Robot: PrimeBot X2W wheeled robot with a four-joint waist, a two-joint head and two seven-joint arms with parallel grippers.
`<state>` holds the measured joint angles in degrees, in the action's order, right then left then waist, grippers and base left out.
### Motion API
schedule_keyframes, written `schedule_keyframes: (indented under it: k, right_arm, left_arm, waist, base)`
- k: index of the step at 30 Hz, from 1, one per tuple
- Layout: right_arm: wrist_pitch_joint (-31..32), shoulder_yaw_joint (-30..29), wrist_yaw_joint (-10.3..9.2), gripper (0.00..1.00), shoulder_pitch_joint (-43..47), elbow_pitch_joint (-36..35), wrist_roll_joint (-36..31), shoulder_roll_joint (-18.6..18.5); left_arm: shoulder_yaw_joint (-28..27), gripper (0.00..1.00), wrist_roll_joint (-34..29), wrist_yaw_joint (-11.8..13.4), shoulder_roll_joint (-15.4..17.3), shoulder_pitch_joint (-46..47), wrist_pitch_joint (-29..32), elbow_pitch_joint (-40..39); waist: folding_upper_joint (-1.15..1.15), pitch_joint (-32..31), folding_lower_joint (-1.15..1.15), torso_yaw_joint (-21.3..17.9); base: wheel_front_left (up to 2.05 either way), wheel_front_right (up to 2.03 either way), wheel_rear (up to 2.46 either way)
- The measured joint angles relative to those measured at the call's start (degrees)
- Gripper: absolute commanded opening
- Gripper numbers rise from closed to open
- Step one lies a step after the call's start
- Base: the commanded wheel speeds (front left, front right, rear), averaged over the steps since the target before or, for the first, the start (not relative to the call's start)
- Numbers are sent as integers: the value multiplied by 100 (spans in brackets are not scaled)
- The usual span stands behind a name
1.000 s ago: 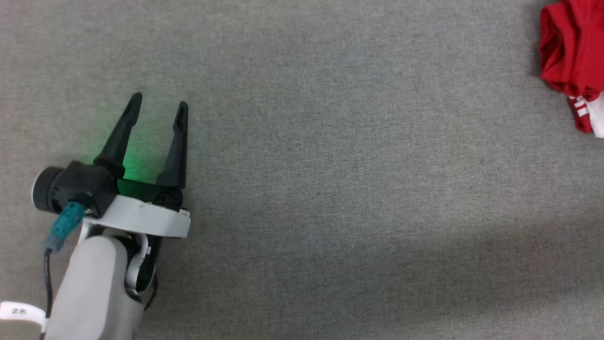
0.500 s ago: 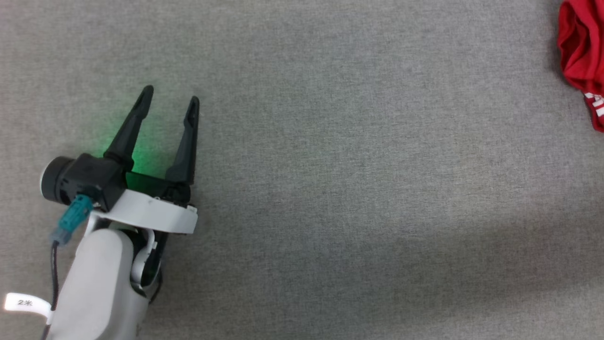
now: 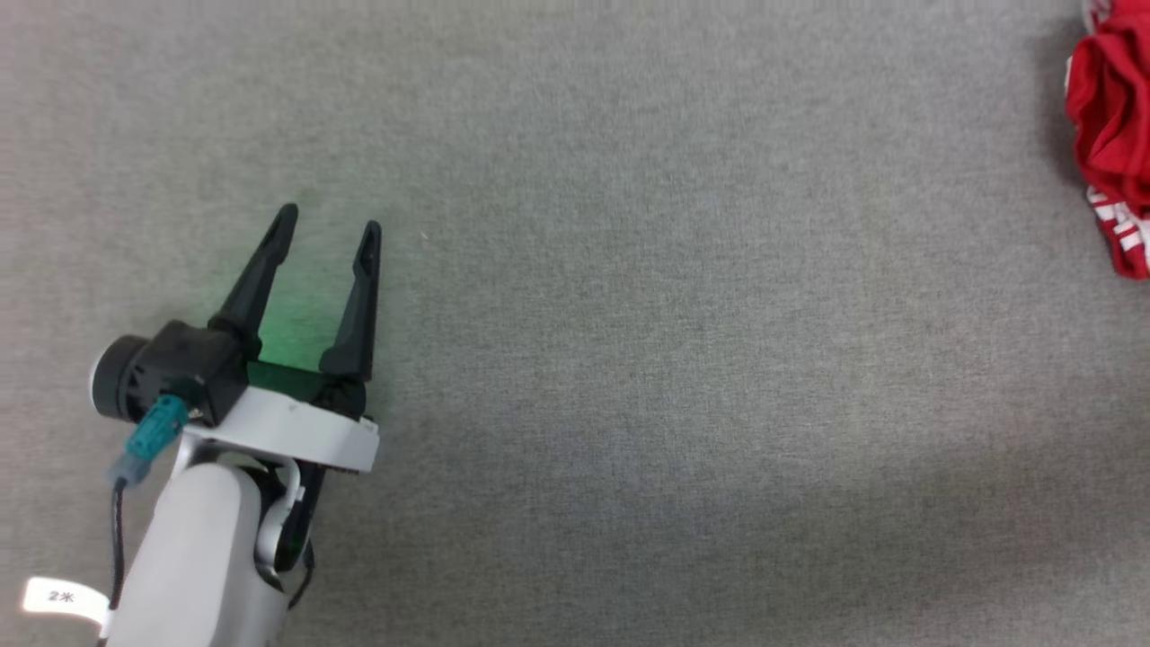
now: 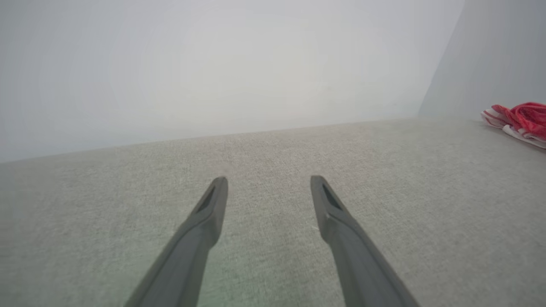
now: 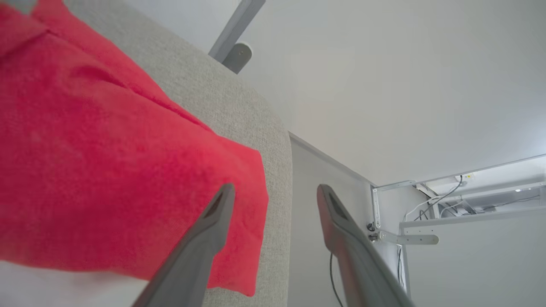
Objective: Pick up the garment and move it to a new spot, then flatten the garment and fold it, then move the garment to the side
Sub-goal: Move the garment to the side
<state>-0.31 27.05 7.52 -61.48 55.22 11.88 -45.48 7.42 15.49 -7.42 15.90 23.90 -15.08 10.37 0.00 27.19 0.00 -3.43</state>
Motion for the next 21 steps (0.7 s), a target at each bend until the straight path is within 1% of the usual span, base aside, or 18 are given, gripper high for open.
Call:
schedule_keyframes:
  k: [4, 8, 12, 17, 19, 21]
  right_arm:
    - [-242, -272, 0, 100, 0, 71, -47, 141]
    - [-501, -526, 0, 100, 55, 42, -63, 438]
    - [-749, -726, 0, 100, 259, -124, -247, 721]
    - [-1087, -1210, 0, 100, 773, -435, -261, 1206]
    - [-1190, -1318, 0, 100, 1041, -649, -338, 1347]
    - [-1244, -1538, 0, 100, 1324, -853, -265, 1540]
  left_arm:
    - [-58, 100, 42, 0, -54, -149, 0, 21]
    - [-194, 100, 57, -5, -56, -361, -1, 16]
    - [-328, 100, 56, -5, -59, -612, 0, 5]
    - [-508, 100, 56, -5, -81, -959, 0, -12]
    - [-570, 100, 56, -5, -93, -1098, 0, -23]
    - [-601, 100, 53, -5, -94, -1242, 0, -19]
  waist:
    - [0, -237, 0, 47]
    - [0, -519, 0, 90]
    - [0, -832, 0, 126]
    - [0, -1254, 0, 168]
    - [0, -1424, 0, 185]
    - [0, -1590, 0, 204]
  base:
    - [0, 0, 0]
    - [0, 0, 0]
    - [0, 0, 0]
    - [0, 0, 0]
    - [0, 0, 0]
    - [0, 0, 0]
